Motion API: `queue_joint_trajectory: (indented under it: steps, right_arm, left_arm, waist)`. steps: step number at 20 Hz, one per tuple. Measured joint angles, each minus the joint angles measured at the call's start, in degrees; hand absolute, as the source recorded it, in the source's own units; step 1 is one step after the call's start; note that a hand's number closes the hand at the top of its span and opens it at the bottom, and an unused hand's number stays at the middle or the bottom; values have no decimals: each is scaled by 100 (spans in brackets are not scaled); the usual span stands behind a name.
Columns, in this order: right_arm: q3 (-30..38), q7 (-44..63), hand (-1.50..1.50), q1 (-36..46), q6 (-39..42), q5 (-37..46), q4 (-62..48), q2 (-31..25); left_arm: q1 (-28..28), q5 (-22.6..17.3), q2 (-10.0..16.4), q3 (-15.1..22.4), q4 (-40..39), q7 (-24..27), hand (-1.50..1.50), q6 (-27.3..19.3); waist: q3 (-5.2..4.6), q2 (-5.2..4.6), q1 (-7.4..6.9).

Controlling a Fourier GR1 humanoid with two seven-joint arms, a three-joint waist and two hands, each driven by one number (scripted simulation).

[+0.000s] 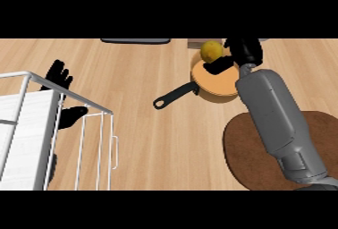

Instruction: Pick the lemon from the cutting board and place it in the pot

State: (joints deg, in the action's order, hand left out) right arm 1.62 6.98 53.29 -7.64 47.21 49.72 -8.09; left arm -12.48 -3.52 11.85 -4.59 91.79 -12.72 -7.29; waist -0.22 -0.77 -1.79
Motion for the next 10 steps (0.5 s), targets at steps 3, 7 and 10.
queue_joint_trajectory:
  steps: [3, 7, 10]
  right_arm:
    - [229, -440, -150, 168, 223, -366, -555, 66]
    - [699, -1069, -150, 275, 424, -1038, -882, 187]
    - [1151, -1416, -150, 390, 561, -1606, -939, 205]
  left_arm:
    - [1, 45, -23, 30, 11, -49, 0, -16]
    - [13, 7, -52, 8, -6, 14, 0, 21]
    - [60, 27, -59, 1, -11, 77, 0, 27]
  waist:
    - [-6, -7, -16]
    - [6, -5, -4]
    - [10, 7, 21]
